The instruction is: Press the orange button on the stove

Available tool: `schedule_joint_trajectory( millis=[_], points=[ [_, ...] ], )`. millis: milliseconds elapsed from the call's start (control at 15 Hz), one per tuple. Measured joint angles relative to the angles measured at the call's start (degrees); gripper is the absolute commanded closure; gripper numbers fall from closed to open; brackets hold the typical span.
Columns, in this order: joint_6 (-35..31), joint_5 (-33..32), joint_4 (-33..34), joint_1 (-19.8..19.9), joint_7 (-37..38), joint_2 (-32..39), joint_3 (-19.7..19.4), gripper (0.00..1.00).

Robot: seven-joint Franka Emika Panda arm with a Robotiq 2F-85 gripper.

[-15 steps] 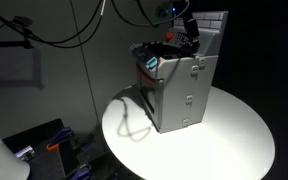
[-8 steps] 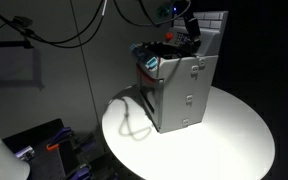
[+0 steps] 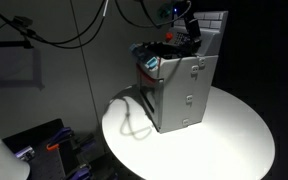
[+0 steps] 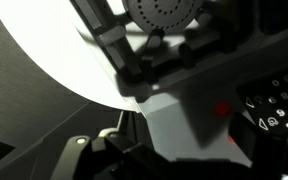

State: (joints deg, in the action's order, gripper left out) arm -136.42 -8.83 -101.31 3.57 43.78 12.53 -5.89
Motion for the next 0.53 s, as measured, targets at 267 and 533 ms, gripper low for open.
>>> schedule_joint_trajectory(
  millis=[267,533],
  points=[
    [-0.07,0.0,0.38,-0.24,0.0,0.26,-0.03,0.0],
    [-0.15,0.0,1.0,-0.55,0.0,0.83,-0.28,0.0]
  ],
)
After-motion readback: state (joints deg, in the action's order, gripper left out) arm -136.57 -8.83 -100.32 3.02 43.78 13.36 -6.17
